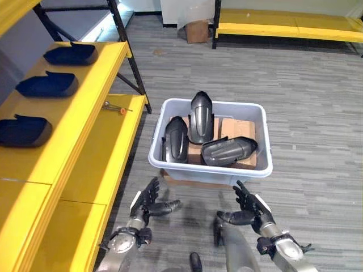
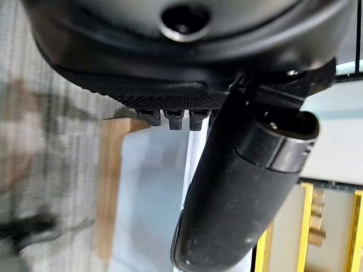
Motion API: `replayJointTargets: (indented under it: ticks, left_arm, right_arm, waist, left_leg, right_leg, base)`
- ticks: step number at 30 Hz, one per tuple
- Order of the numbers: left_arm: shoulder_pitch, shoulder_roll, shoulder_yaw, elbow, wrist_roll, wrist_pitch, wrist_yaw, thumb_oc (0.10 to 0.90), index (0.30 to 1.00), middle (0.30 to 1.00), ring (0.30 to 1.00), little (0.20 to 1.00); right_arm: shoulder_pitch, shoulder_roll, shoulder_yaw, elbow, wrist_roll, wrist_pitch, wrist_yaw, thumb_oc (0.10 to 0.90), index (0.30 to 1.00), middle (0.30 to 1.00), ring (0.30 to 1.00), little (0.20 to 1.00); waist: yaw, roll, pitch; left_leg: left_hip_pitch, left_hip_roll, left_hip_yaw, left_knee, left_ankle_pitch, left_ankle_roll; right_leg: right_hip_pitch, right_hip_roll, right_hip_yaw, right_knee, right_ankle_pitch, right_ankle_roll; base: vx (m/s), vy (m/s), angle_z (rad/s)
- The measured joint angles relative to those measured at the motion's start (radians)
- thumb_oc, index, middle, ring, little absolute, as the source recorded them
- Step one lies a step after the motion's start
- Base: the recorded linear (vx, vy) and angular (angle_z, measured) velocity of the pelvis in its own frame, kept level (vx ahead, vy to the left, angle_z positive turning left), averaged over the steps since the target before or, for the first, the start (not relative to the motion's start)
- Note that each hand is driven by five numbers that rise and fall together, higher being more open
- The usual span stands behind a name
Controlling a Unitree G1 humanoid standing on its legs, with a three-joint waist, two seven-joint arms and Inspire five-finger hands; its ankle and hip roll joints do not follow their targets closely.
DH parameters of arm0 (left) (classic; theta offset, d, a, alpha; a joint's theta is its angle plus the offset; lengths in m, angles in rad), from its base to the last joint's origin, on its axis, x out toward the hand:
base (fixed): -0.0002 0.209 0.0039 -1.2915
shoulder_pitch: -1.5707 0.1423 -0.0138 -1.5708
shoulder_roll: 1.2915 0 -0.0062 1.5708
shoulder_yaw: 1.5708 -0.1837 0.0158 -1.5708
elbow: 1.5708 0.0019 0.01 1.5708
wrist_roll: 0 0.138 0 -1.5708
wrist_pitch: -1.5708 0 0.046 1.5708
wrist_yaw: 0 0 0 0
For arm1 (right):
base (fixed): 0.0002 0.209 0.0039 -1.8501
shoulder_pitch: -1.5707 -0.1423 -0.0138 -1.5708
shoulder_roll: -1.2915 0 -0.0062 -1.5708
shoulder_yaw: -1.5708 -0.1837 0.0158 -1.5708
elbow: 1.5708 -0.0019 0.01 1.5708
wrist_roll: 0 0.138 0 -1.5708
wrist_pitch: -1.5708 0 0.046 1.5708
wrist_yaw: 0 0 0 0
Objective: Move parts from the plastic box to the shelf.
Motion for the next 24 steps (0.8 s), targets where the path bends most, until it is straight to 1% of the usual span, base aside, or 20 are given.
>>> replayJointTargets:
  ticks: [2, 3, 4, 5, 6, 7, 8, 9, 10, 11, 13, 14, 15, 16, 17, 18, 19, 21, 22, 24]
  left_arm:
    - [-0.001, -0.001, 0.0, 0.001, 0.001, 0.0, 0.0, 0.9, 1.0, 1.0, 1.0, 1.0]
    - [0.022, -0.005, -0.001, 0.002, 0.008, 0.003, -0.008, 0.9, 1.0, 1.0, 1.0, 1.0]
    - [0.037, -0.018, 0.005, 0.002, 0.009, 0.002, -0.006, 0.9, 1.0, 1.0, 1.0, 1.0]
    - [0.045, -0.041, 0.009, 0.009, 0.01, 0.002, -0.006, 0.9, 1.0, 1.0, 1.0, 1.0]
    - [0.035, -0.041, 0.006, 0.004, 0.014, 0.001, -0.01, 0.9, 1.0, 1.0, 1.0, 1.0]
    - [0.017, -0.042, 0.007, 0.0, 0.017, 0.0, -0.013, 0.9, 1.0, 1.0, 1.0, 1.0]
    - [-0.017, -0.051, 0.006, 0.012, 0.017, 0.0, -0.016, 0.9, 1.0, 1.0, 1.0, 1.0]
    - [-0.038, -0.051, -0.002, 0.021, 0.016, 0.0, -0.023, 0.9, 1.0, 1.0, 1.0, 1.0]
    - [-0.044, -0.053, -0.004, 0.023, 0.016, 0.0, -0.025, 0.9, 1.0, 1.0, 1.0, 1.0]
    - [-0.043, -0.054, -0.005, 0.023, 0.015, 0.0, -0.027, 0.9, 1.0, 1.0, 1.0, 1.0]
    - [-0.027, -0.052, -0.004, 0.018, 0.015, -0.001, -0.028, 0.9, 1.0, 1.0, 1.0, 1.0]
    - [-0.037, -0.05, -0.003, 0.014, 0.015, -0.003, -0.028, 0.9, 1.0, 1.0, 1.0, 1.0]
    - [-0.045, -0.046, -0.003, 0.015, 0.014, -0.004, -0.027, 0.9, 1.0, 1.0, 1.0, 1.0]
    - [-0.045, -0.044, -0.003, 0.015, 0.014, -0.004, -0.027, 0.9, 1.0, 1.0, 1.0, 1.0]
    - [-0.044, -0.042, -0.003, 0.015, 0.014, -0.003, -0.027, 0.9, 1.0, 1.0, 1.0, 1.0]
    - [-0.044, -0.043, -0.002, 0.021, 0.014, -0.003, -0.027, 0.9, 1.0, 1.0, 1.0, 1.0]
    - [-0.041, -0.043, -0.004, 0.024, 0.014, -0.003, -0.027, 0.9, 1.0, 1.0, 1.0, 1.0]
    - [-0.047, -0.047, -0.016, 0.039, 0.014, -0.002, -0.027, 0.9, 1.0, 1.0, 1.0, 1.0]
    - [-0.046, -0.05, -0.018, 0.039, 0.014, 0.001, -0.028, 0.9, 1.0, 1.0, 1.0, 1.0]
    - [-0.036, -0.059, -0.027, 0.037, 0.014, 0.002, -0.029, 0.9, 1.0, 1.0, 1.0, 1.0]
  right_arm:
    - [-0.013, -0.002, -0.002, 0.0, 0.0, 0.0, 0.0, 0.9, 1.0, 1.0, 1.0, 1.0]
    - [0.007, 0.0, -0.001, 0.0, -0.001, 0.0, 0.003, 0.9, 1.0, 1.0, 1.0, 1.0]
    - [0.013, -0.005, -0.002, 0.006, 0.0, 0.0, 0.009, 0.9, 1.0, 1.0, 1.0, 1.0]
    - [-0.003, -0.01, -0.003, 0.023, 0.0, 0.001, 0.007, 0.9, 1.0, 1.0, 1.0, 1.0]
    - [-0.017, -0.012, -0.008, 0.023, 0.0, 0.001, 0.006, 0.9, 1.0, 1.0, 1.0, 1.0]
    - [-0.035, -0.024, -0.008, 0.021, 0.0, 0.0, 0.008, 0.9, 1.0, 1.0, 1.0, 1.0]
    - [-0.056, -0.042, -0.025, 0.018, 0.001, -0.006, 0.011, 0.9, 1.0, 1.0, 1.0, 1.0]
    - [-0.054, -0.041, -0.044, 0.014, 0.002, -0.012, 0.003, 0.9, 1.0, 1.0, 1.0, 1.0]
    - [-0.049, -0.044, -0.045, 0.014, 0.003, -0.012, -0.002, 0.9, 1.0, 1.0, 1.0, 1.0]
    - [-0.04, -0.046, -0.044, 0.014, 0.006, -0.011, -0.002, 0.9, 1.0, 1.0, 1.0, 1.0]
    - [-0.025, -0.047, -0.041, 0.013, 0.021, -0.011, -0.002, 0.9, 1.0, 1.0, 1.0, 1.0]
    - [-0.015, -0.047, -0.042, 0.012, 0.022, -0.008, -0.001, 0.9, 1.0, 1.0, 1.0, 1.0]
    - [-0.014, -0.044, -0.044, 0.011, 0.022, -0.008, -0.002, 0.9, 1.0, 1.0, 1.0, 1.0]
    - [-0.012, -0.043, -0.043, 0.006, 0.022, -0.007, -0.003, 0.9, 1.0, 1.0, 1.0, 1.0]
    - [-0.01, -0.044, -0.044, -0.005, 0.022, -0.007, -0.003, 0.9, 1.0, 1.0, 1.0, 1.0]
    - [-0.016, -0.04, -0.045, -0.009, 0.022, -0.008, -0.006, 0.9, 1.0, 1.0, 1.0, 1.0]
    - [-0.029, -0.039, -0.046, -0.009, 0.022, -0.008, -0.008, 0.9, 1.0, 1.0, 1.0, 1.0]
    - [-0.044, -0.037, -0.059, -0.01, 0.022, -0.011, -0.011, 0.9, 1.0, 1.0, 1.0, 1.0]
    - [-0.049, -0.04, -0.071, -0.015, 0.022, -0.013, -0.011, 0.9, 1.0, 1.0, 1.0, 1.0]
    - [-0.048, -0.059, -0.089, -0.017, 0.022, -0.016, -0.012, 0.9, 1.0, 1.0, 1.0, 1.0]
  waist:
    - [-0.009, 0.001, -0.001]
    - [-0.007, -0.028, -0.016]
    - [0.001, -0.042, -0.025]
    - [0.017, -0.021, -0.038]
    - [0.021, -0.019, -0.042]
    - [0.018, -0.023, -0.041]
    - [0.014, -0.019, -0.041]
    - [0.007, -0.029, -0.041]
    - [0.003, -0.032, -0.041]
    - [0.006, -0.039, -0.04]
    - [0.009, -0.047, -0.039]
    - [0.011, -0.052, -0.035]
    - [0.005, -0.065, -0.024]
    - [0.009, -0.072, -0.02]
    - [0.011, -0.079, -0.015]
    - [0.017, -0.084, -0.009]
    - [0.016, -0.083, -0.002]
    - [0.013, -0.063, 0.003]
    - [0.006, -0.044, 0.014]
    - [-0.017, -0.001, 0.015]
  left_leg:
    - [0.015, -0.001, -0.001, 0.0, -0.004, -0.007]
    - [0.103, -0.032, 0.003, 0.021, -0.03, -0.051]
    - [0.111, -0.039, 0.019, 0.101, -0.061, -0.095]
    - [0.083, -0.011, 0.02, 0.166, -0.101, -0.098]
    - [0.047, 0.012, 0.021, 0.186, -0.121, -0.094]
    - [0.002, 0.046, 0.022, 0.188, -0.107, -0.107]
    - [-0.048, 0.093, 0.023, 0.31, -0.091, -0.13]
    - [-0.099, 0.109, 0.023, 0.455, -0.059, -0.179]
    - [-0.135, 0.121, 0.021, 0.544, -0.03, -0.209]
    - [-0.168, 0.129, 0.018, 0.632, 0.029, -0.246]
    - [-0.204, 0.131, -0.013, 0.701, 0.023, -0.244]
    - [-0.254, 0.152, -0.044, 0.688, 0.002, -0.242]
    - [-0.302, 0.207, -0.05, 0.599, -0.005, -0.233]
    - [-0.304, 0.233, -0.043, 0.531, -0.007, -0.217]
    - [-0.304, 0.273, -0.042, 0.42, 0.003, -0.205]
    - [-0.284, 0.307, -0.045, 0.273, 0.041, -0.211]
    - [-0.287, 0.34, -0.062, 0.191, 0.078, -0.216]
    - [-0.274, 0.385, -0.09, 0.064, 0.148, -0.234]
    - [-0.268, 0.42, -0.064, 0.034, 0.184, -0.217]
    - [-0.237, 0.397, -0.049, 0.006, 0.21, -0.201]
  right_leg:
    - [0.014, 0.008, -0.005, -0.056, 0.021, -0.014]
    - [0.143, 0.013, -0.005, -0.095, 0.106, -0.162]
    - [0.177, 0.006, 0.056, -0.12, 0.294, -0.222]
    - [0.2, 0.026, 0.079, -0.134, 0.276, -0.208]
    - [0.222, 0.032, 0.082, -0.167, 0.277, -0.208]
    - [0.23, 0.039, 0.081, -0.177, 0.268, -0.201]
    - [0.254, 0.061, 0.082, -0.163, 0.228, -0.186]
    - [0.267, 0.055, 0.066, -0.129, 0.195, -0.165]
    - [0.28, 0.05, 0.067, -0.13, 0.19, -0.169]
    - [0.302, 0.047, 0.08, -0.138, 0.182, -0.17]
    - [0.335, 0.042, 0.103, -0.156, 0.157, -0.189]
    - [0.361, 0.043, 0.096, -0.178, 0.159, -0.186]
    - [0.391, 0.041, 0.096, -0.203, 0.143, -0.182]
    - [0.398, 0.04, 0.096, -0.21, 0.142, -0.18]
    - [0.408, 0.04, 0.097, -0.219, 0.139, -0.172]
    - [0.414, 0.044, 0.098, -0.218, 0.141, -0.169]
    - [0.417, 0.045, 0.116, -0.213, 0.139, -0.146]
    - [0.424, 0.053, 0.128, -0.222, 0.127, -0.09]
    - [0.431, 0.055, 0.135, -0.217, 0.126, -0.088]
    - [0.441, 0.046, 0.144, -0.218, 0.122, -0.048]
  base:
    - [0.24, -0.131, 0.43]
    - [0.18, -0.106, 0.29]
    - [0.23, -0.145, 0.11]
    - [0.24, -0.2, -0.22]
    - [0.15, -0.144, -0.25]
    - [0.22, -0.267, -0.2]
    - [0.18, -0.249, -0.16]
    - [0.18, -0.249, -0.1]
    - [0.13, -0.133, -0.08]
    - [0.06, -0.049, -0.22]
    - [0.1, -0.011, -0.16]
    - [0.18, 0.112, 0.21]
    - [0.18, 0.167, 0.21]
    - [0.13, 0.14, 0.14]
    - [0.1, 0.133, -0.1]
    - [0.15, 0.22, -0.26]
    - [0.18, 0.289, -0.27]
    - [0.12, 0.221, -0.36]
    - [0.13, 0.236, -0.46]
    - [0.16, 0.301, -0.38]
